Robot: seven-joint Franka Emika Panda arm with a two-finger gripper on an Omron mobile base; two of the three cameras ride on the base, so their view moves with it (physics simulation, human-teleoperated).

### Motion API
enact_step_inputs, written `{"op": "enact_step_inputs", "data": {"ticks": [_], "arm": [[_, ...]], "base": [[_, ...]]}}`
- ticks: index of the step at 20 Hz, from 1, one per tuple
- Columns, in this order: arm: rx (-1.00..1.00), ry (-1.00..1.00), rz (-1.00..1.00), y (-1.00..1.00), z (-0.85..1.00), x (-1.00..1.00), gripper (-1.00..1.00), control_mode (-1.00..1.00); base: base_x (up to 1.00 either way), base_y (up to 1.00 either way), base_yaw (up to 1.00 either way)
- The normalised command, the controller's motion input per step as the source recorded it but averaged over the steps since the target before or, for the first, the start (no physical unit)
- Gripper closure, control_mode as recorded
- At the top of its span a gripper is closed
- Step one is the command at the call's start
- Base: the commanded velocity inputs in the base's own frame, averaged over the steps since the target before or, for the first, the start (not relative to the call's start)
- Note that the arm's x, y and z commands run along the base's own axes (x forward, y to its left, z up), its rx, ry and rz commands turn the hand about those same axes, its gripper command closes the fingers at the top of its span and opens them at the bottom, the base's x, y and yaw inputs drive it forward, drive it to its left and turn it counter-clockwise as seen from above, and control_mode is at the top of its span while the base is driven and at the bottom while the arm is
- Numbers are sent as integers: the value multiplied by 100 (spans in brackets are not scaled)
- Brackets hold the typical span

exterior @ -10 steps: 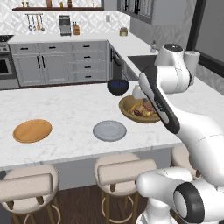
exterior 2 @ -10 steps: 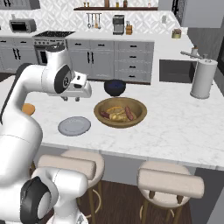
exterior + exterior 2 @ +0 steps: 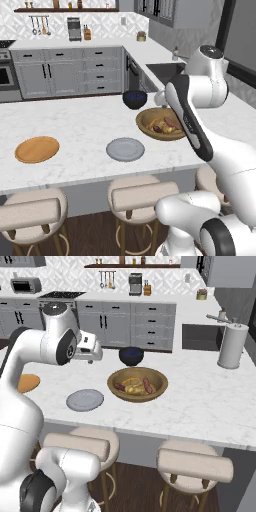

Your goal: Place one bun and one sausage from the bowl on each plate.

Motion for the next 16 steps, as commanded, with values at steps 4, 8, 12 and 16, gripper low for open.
{"op": "enact_step_inputs", "data": {"ticks": [4,8,12,16], "arm": [[5,-22,0,0,0,2,-100,-100],[5,-16,0,-1,0,13,-100,-100],[0,2,0,-41,0,18,-100,-100],[0,0,0,-59,0,9,-100,-100]], "base": [[0,0,0],[0,0,0],[0,0,0],[0,0,0]]}}
